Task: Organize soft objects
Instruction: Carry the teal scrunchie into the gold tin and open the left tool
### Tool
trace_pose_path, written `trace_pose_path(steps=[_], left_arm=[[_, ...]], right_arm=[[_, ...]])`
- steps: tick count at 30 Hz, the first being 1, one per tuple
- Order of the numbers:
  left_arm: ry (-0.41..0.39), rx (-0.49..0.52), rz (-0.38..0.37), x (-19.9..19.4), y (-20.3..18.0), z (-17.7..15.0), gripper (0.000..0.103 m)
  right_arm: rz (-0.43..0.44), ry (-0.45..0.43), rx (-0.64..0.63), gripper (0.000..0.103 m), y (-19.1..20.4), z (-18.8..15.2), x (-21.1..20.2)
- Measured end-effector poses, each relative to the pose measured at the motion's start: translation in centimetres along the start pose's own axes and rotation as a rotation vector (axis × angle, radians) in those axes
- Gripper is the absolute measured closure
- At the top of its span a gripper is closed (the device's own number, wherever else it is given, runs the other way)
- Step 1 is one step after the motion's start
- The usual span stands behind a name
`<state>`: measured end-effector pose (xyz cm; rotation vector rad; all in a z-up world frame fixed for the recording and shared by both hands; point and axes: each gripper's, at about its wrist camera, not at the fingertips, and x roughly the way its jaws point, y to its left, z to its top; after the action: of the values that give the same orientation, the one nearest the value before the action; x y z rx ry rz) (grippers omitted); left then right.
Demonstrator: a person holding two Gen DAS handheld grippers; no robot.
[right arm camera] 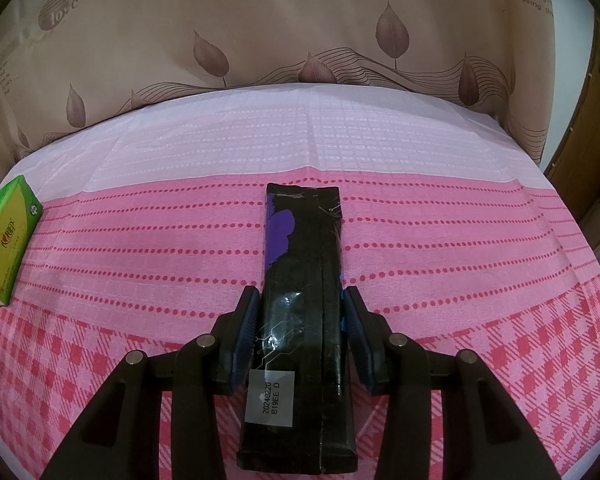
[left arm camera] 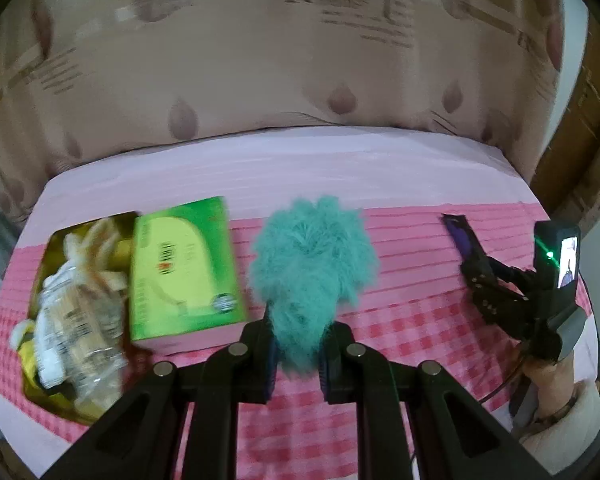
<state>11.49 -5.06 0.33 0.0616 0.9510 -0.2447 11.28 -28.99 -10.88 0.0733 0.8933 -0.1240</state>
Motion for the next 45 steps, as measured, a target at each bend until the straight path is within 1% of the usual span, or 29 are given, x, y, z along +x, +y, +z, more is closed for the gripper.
trace_pose_path(steps=[5,14,20,26,33,35,40,45], left_arm=[[-0.019,-0.034,0.063,-1.5,4.0,-0.4,0.088],[-0.03,-0.129,0.171,-2.8,11.5,-0.8,0.088],[-0.032,-0.182,0.233,-3.2,16.0,-1.0,0.088],[-0.018,-0.224,0.285,-2.6,19.5,-1.3,0.088],[0.002,-0.256,0.309,-1.6,22.4,-1.4,0.087],[0.008,-0.265,0.305,-1.2,23.1,-1.3,0.087],[0.02,-0.269,0.309,-0.3,23.9,-0.8,0.087],[0.054,-0.268,0.305,1.2,24.7,-0.5,0.085]], right_arm=[[0.001,0.0,0.001,0.062,0.0,0.0,0.0],[-0.001,0.0,-0.002,0.062,0.0,0.0,0.0],[-0.001,0.0,-0.002,0.062,0.0,0.0,0.0],[-0.001,0.0,-0.002,0.062,0.0,0.0,0.0],[-0.002,0.0,-0.004,0.062,0.0,0.0,0.0],[-0.003,0.0,-0.005,0.062,0.0,0.0,-0.1],[-0.004,0.0,-0.006,0.062,-0.1,-0.1,0.0],[-0.004,0.0,-0.007,0.062,-0.1,-0.1,0.0]])
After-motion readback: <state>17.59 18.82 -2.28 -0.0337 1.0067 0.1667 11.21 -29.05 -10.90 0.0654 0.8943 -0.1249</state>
